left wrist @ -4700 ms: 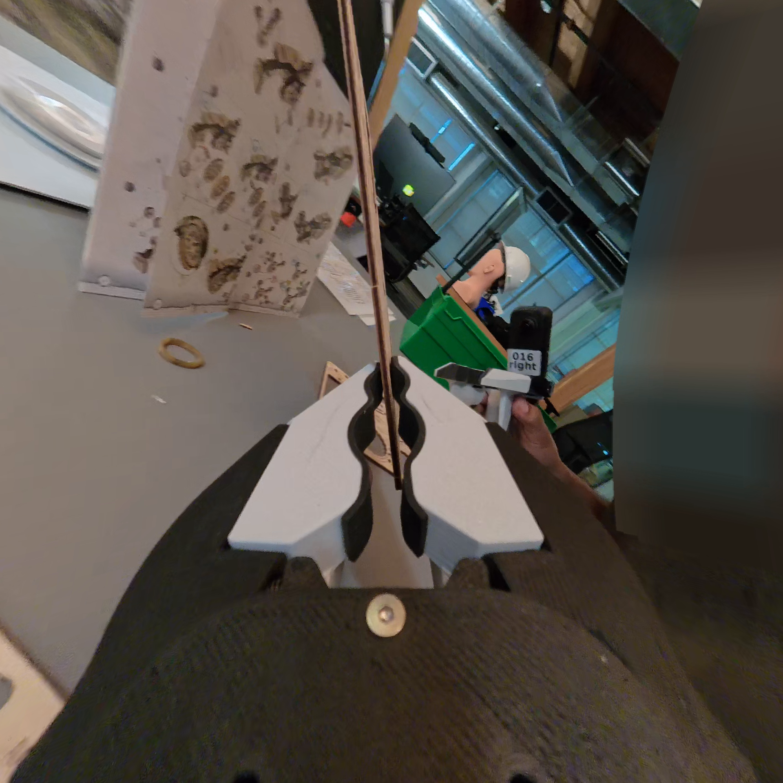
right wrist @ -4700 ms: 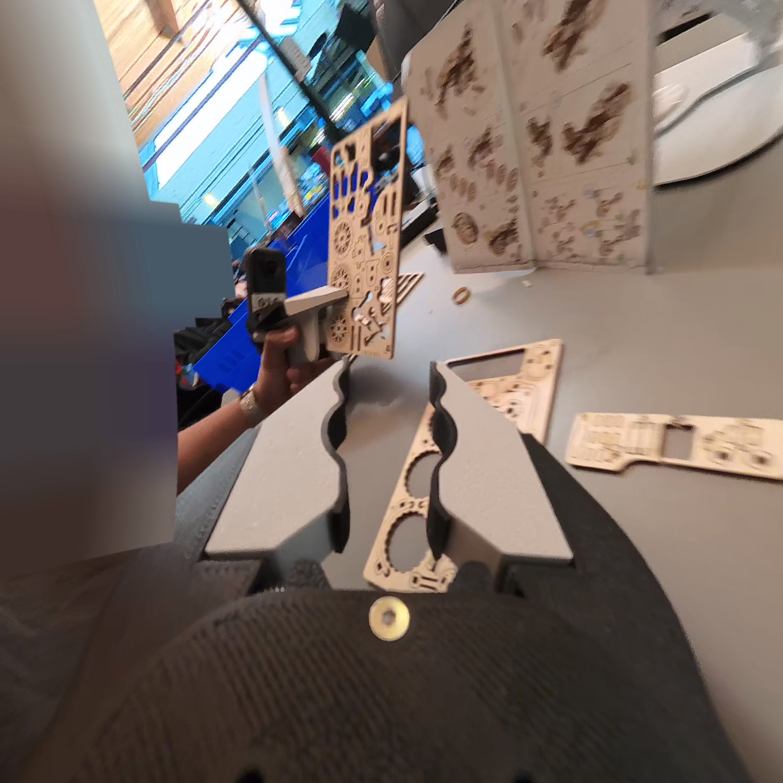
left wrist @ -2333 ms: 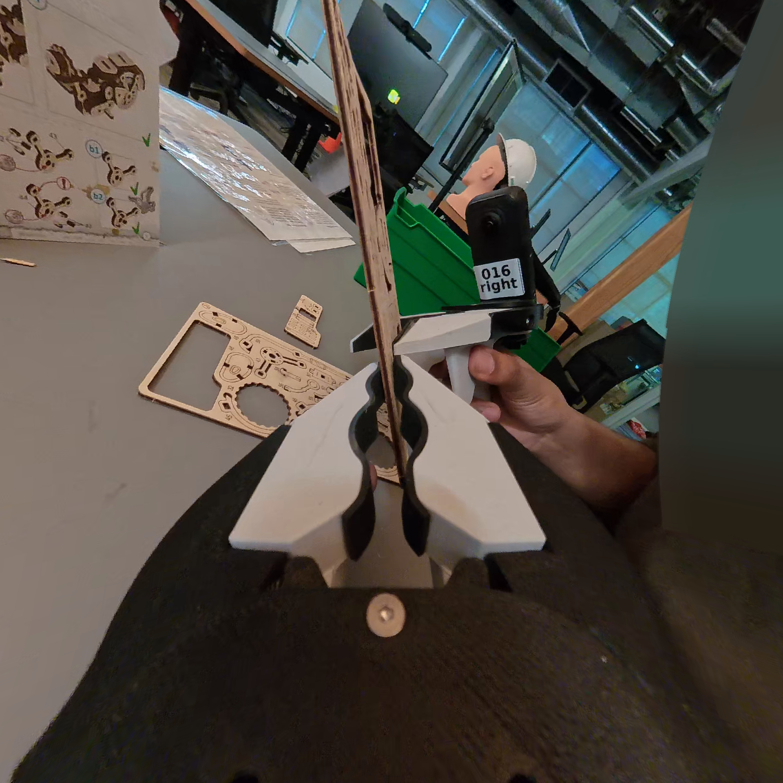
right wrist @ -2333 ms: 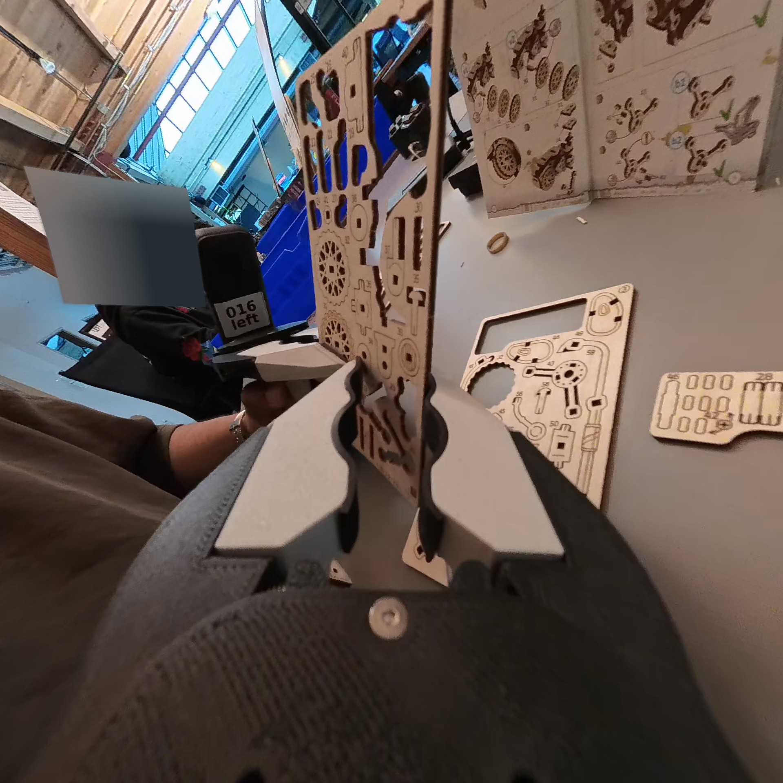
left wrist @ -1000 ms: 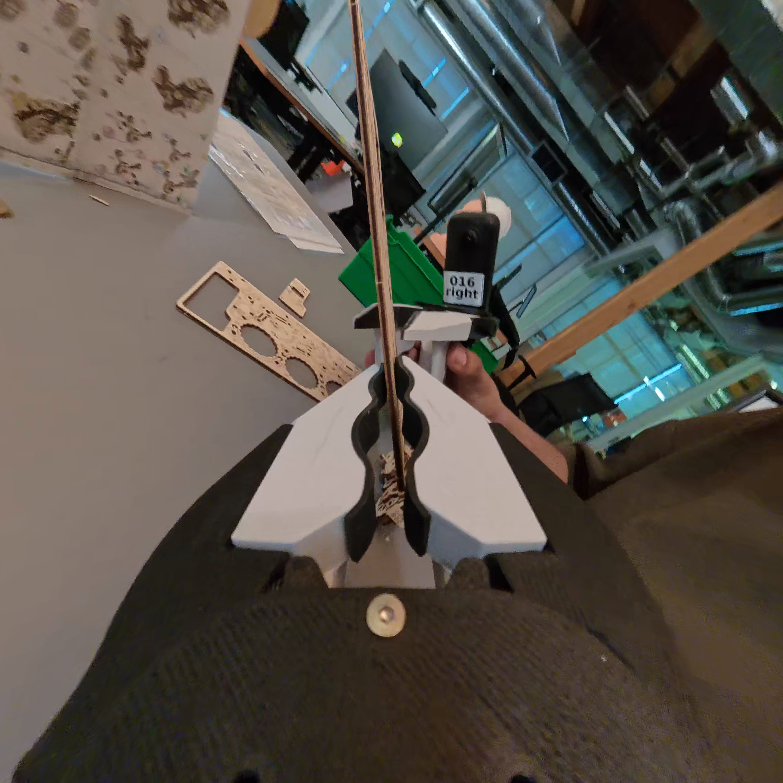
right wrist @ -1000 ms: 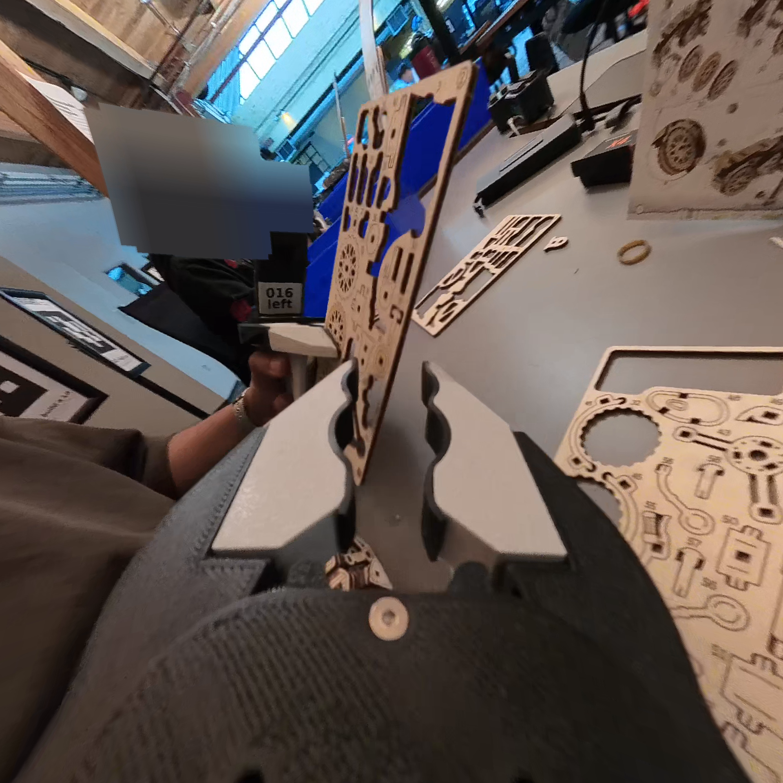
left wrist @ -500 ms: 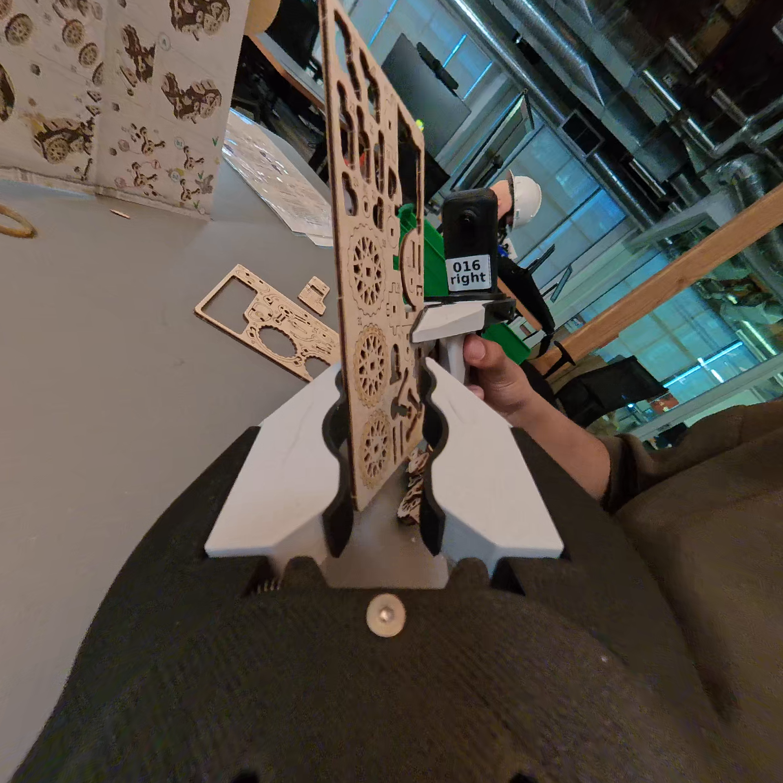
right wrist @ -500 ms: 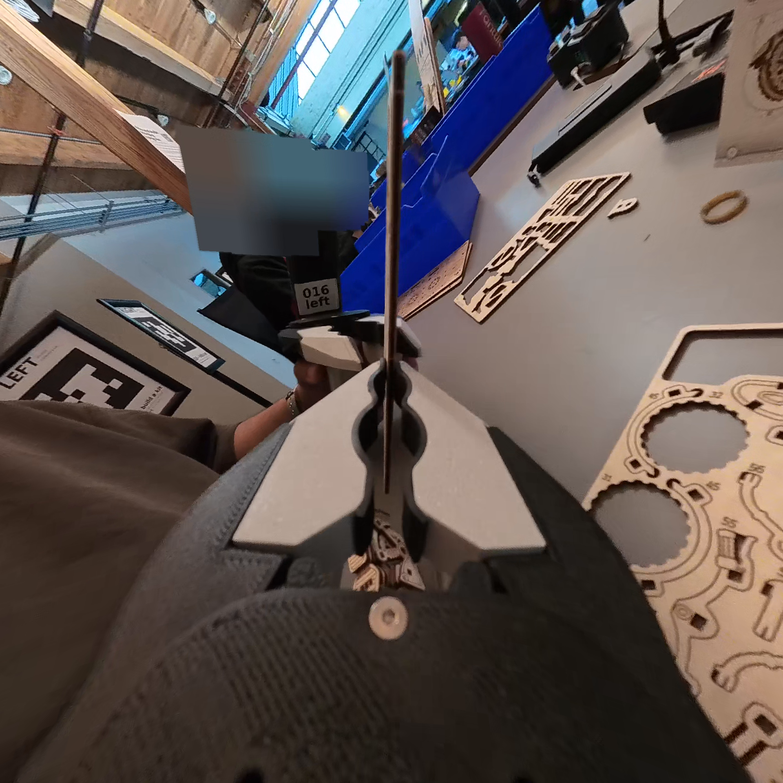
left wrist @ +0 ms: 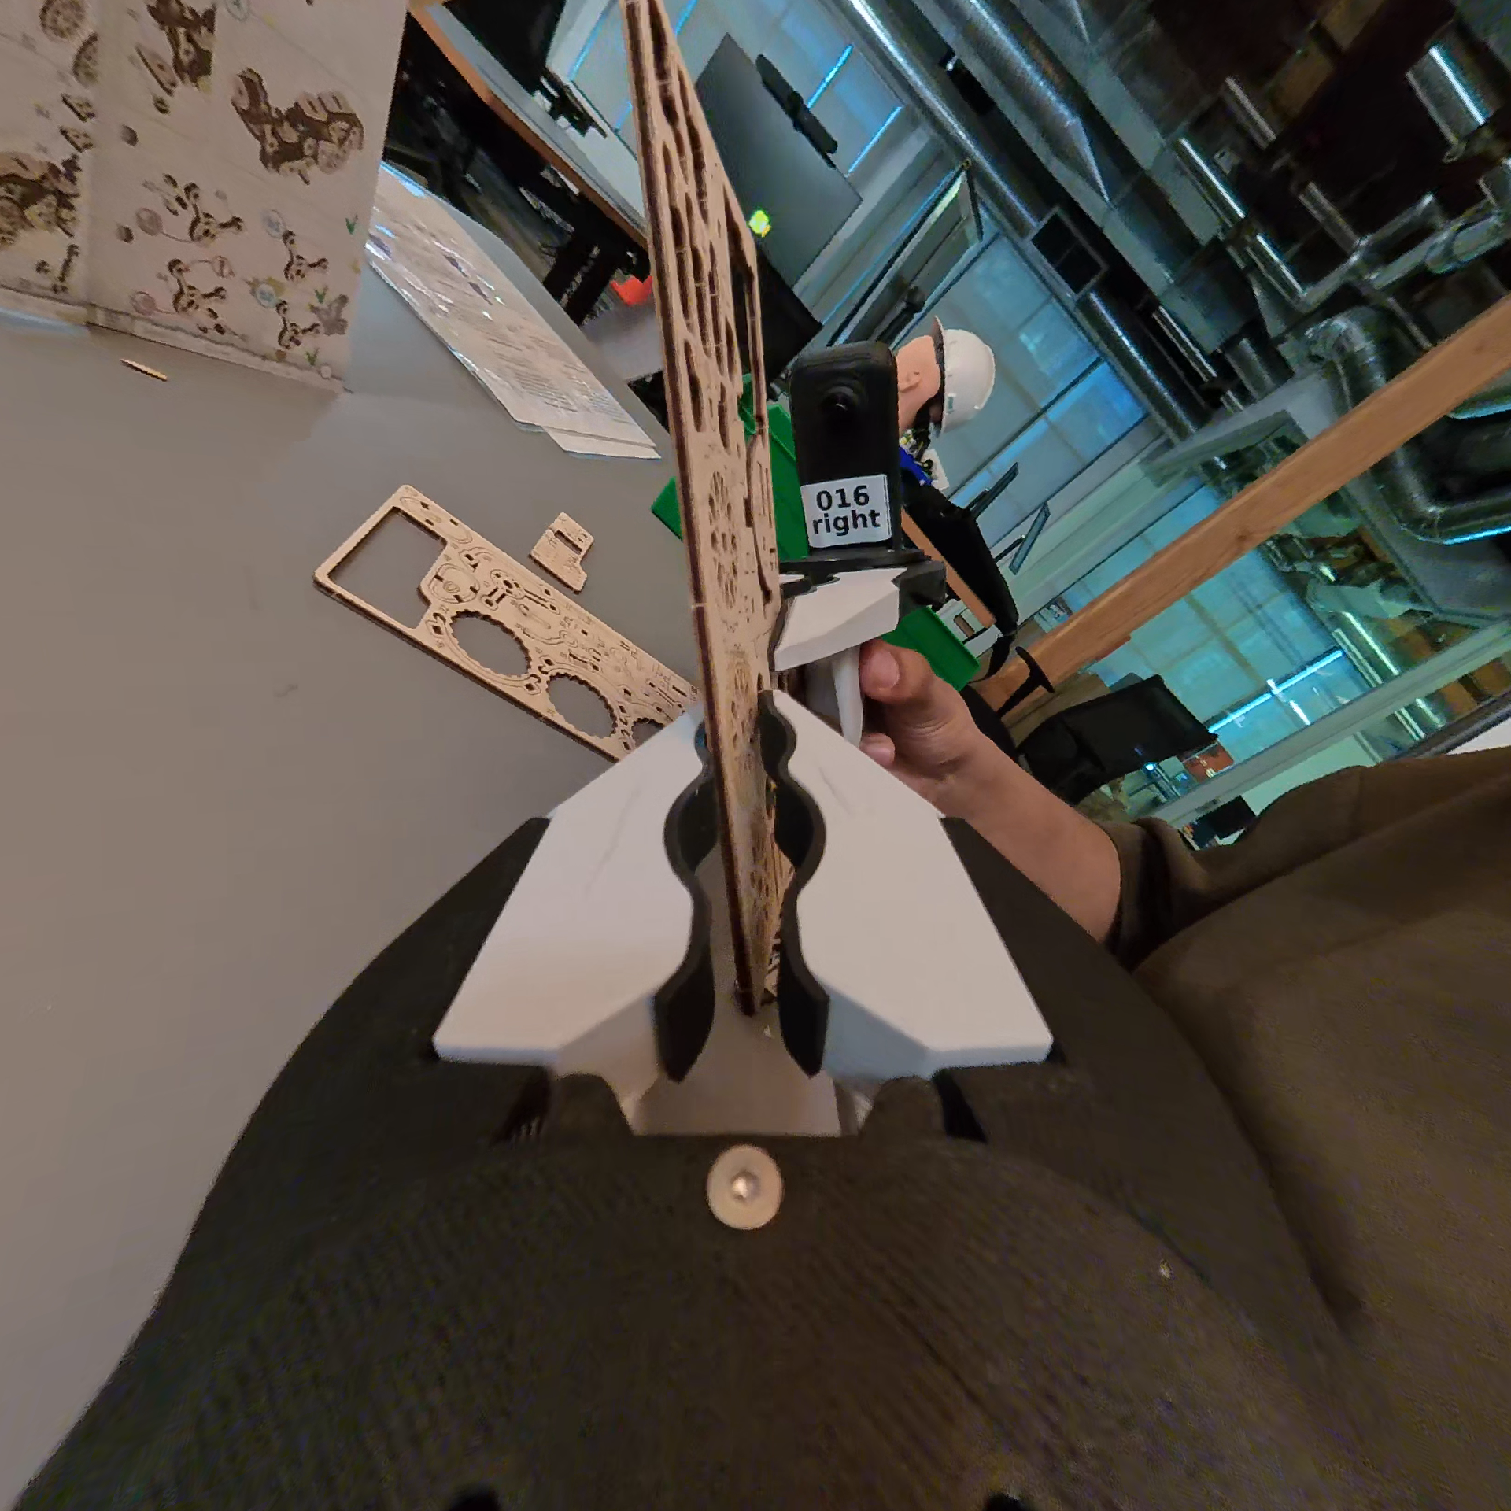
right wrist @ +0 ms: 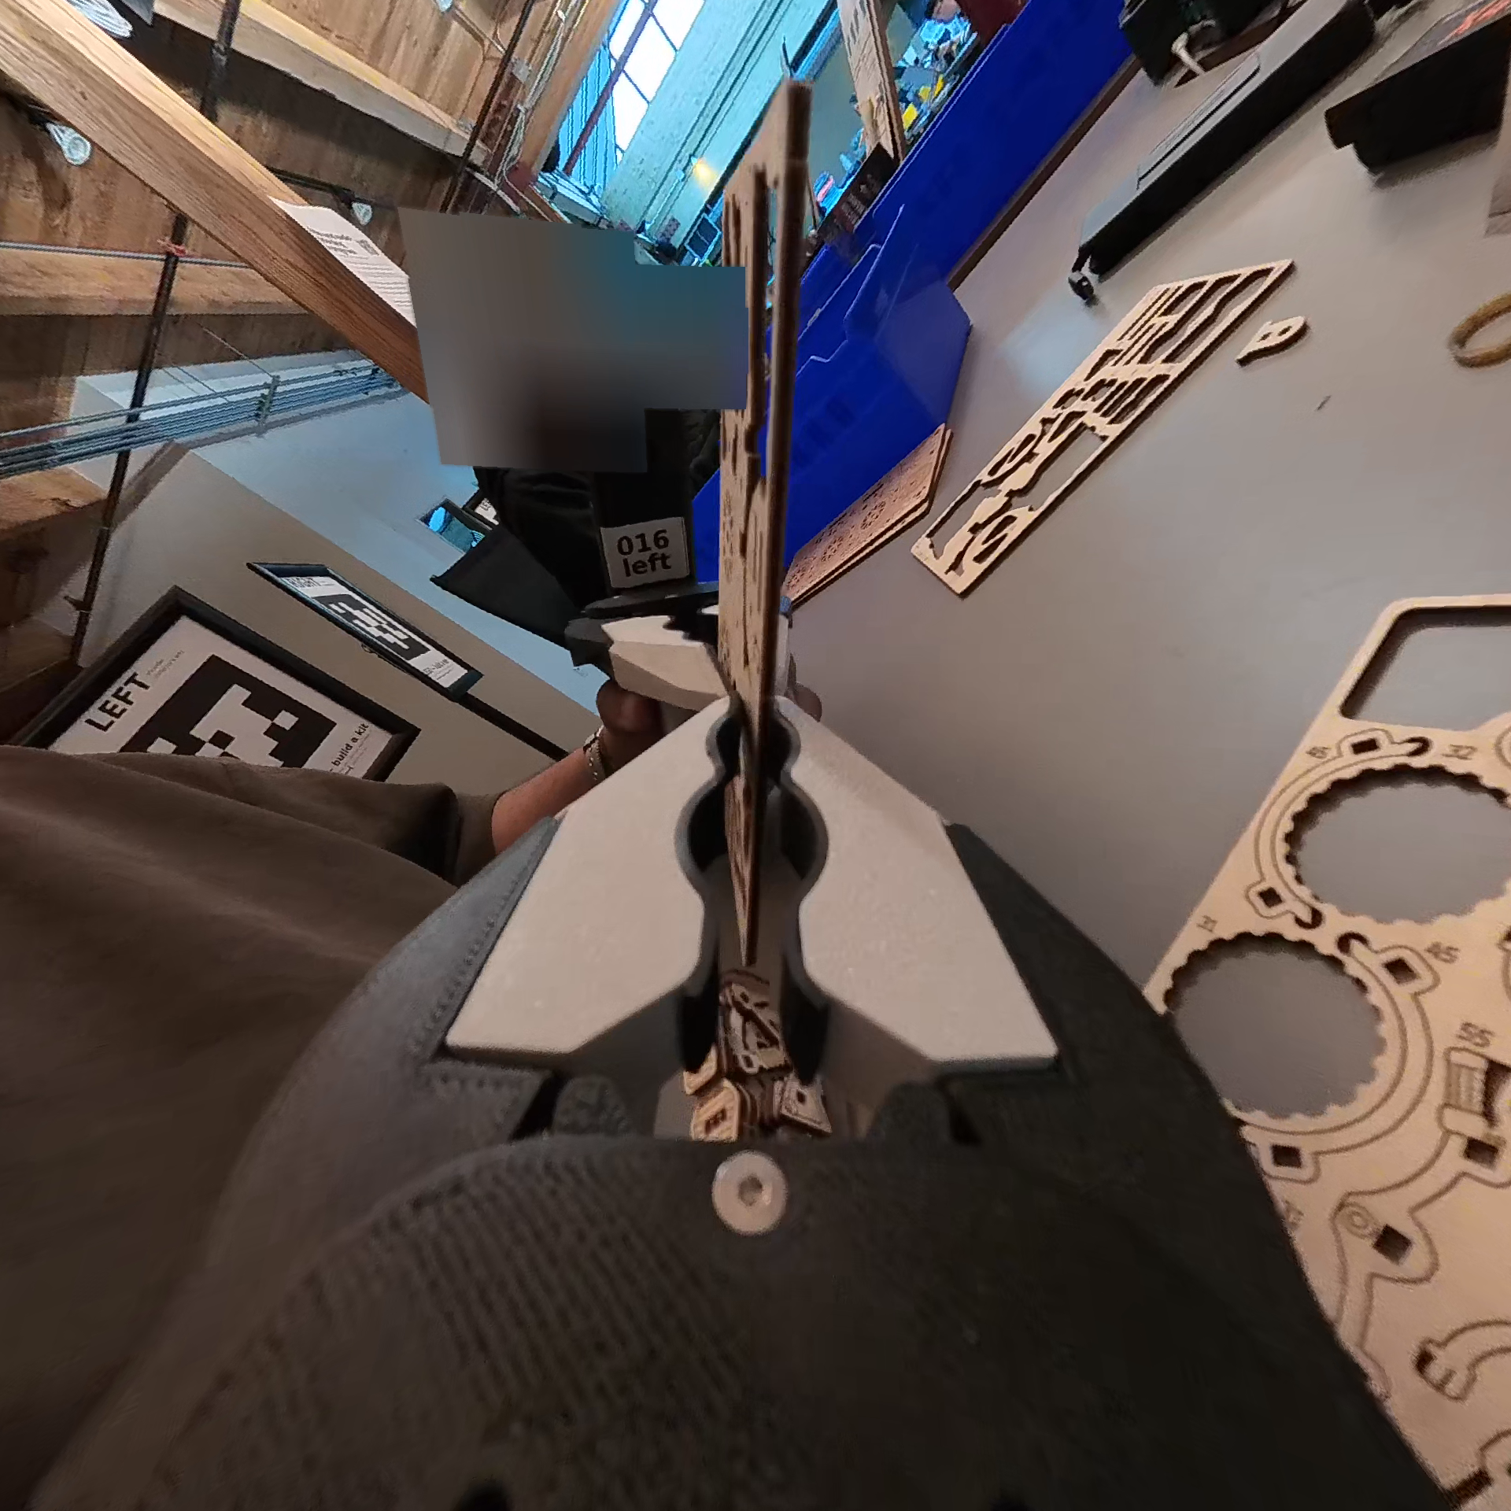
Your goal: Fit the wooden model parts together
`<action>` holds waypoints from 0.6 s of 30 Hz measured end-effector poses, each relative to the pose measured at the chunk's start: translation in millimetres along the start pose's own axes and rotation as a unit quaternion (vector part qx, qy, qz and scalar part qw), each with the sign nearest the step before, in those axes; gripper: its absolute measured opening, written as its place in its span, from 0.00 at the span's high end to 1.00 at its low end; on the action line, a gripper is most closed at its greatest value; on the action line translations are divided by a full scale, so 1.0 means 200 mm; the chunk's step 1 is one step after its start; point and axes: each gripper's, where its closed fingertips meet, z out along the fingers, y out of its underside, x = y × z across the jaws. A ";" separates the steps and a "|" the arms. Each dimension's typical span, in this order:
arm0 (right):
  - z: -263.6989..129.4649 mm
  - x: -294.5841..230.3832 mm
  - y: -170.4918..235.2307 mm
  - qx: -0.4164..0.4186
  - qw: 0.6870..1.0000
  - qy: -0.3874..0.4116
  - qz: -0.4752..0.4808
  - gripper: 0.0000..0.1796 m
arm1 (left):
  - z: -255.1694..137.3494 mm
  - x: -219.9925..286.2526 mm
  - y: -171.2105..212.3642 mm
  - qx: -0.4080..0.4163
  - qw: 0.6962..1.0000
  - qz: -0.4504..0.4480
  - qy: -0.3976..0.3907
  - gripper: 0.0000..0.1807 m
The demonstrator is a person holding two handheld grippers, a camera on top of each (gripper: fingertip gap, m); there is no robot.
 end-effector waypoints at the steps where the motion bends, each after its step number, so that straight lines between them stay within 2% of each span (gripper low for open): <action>1: 0.00 -0.01 0.00 0.000 1.000 -0.003 0.001 0.99 | 0.00 0.00 0.00 0.001 1.000 -0.003 0.005 0.98; 4: 0.00 -0.02 0.00 0.000 1.000 -0.013 0.003 1.00 | -0.01 0.01 -0.01 0.005 1.000 -0.017 0.018 0.97; 6: 0.01 -0.03 0.01 -0.005 1.000 -0.020 0.006 1.00 | 0.00 0.03 0.00 0.002 0.999 -0.031 0.034 0.93; 8: 0.03 -0.03 0.03 -0.015 1.000 -0.022 0.003 1.00 | 0.01 0.03 0.01 -0.004 0.999 -0.034 0.035 0.99; 13: 0.04 -0.02 0.03 -0.014 1.000 -0.005 -0.013 0.97 | 0.01 0.03 0.02 -0.010 1.000 -0.006 0.020 1.00; 18: 0.04 0.00 0.04 -0.010 1.000 0.003 -0.016 0.97 | 0.01 0.01 0.02 -0.013 1.000 -0.016 0.016 1.00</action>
